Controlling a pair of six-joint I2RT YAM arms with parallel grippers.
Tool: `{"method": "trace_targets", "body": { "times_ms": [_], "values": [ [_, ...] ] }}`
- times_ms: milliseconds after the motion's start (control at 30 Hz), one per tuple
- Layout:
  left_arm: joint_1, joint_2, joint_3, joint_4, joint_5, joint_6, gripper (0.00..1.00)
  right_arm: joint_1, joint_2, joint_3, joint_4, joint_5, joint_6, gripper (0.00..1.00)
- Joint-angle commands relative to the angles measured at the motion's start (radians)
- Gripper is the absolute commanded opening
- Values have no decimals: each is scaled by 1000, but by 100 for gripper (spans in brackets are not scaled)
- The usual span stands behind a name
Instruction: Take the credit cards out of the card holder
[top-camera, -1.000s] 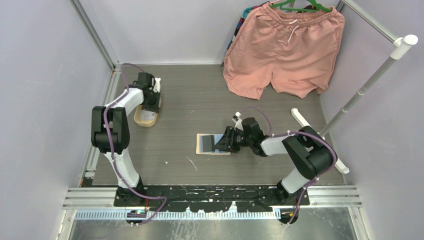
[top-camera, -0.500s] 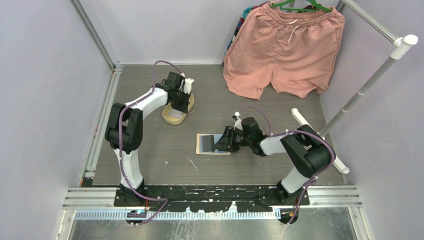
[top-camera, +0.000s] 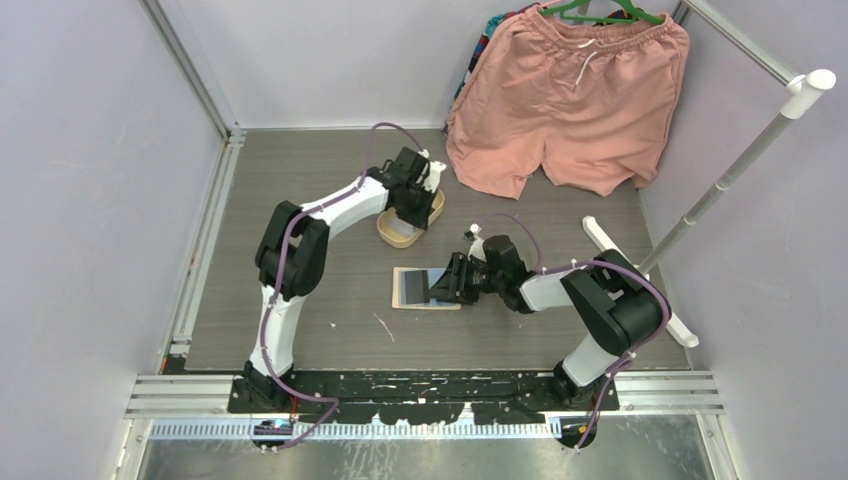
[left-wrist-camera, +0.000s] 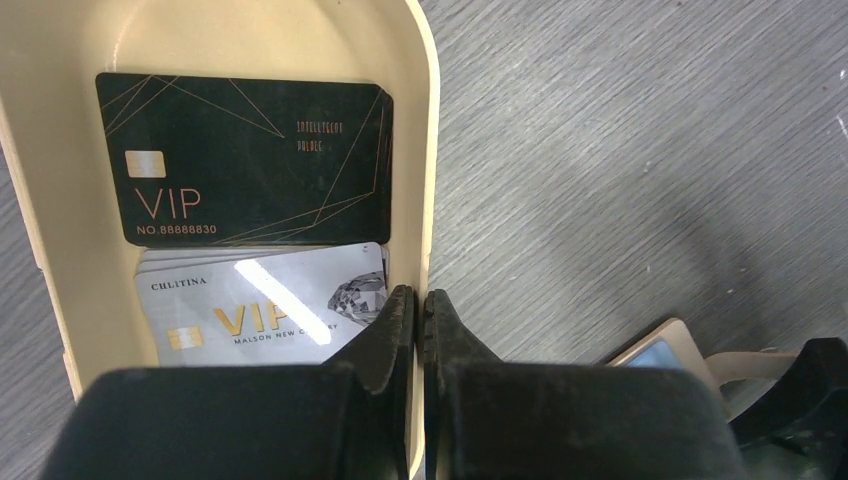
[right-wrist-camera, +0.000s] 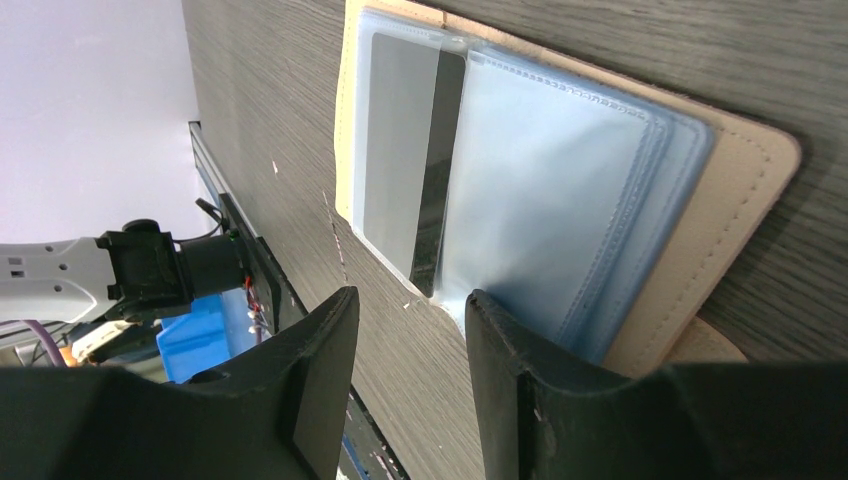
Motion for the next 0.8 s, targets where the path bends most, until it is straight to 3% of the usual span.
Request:
{"method": "trace_targets", "body": {
  "times_ms": [0,100,200,333,600,767],
  "values": [
    [-10,16,38,-23,-1,-72,0,3,31,-39,-139,103,-49,50],
    [-20,22,38,-19,-6,-83,2,2,36,-38,-136,101,-50,50],
    [-22,17,35,-21,-14,-93,31,3,40,-37,-135,100,-51,50],
    [-21,-30,2,24,-55,-99,49,2,44,-32,-140,98,-54,50],
    [-6,-140,82,-6,-80,-51,56,3,51,-34,-141,104,-57,50],
    [21,-326,-43,42,-92,-67,59,3,51,-40,-144,113,-60,50]
  ]
}}
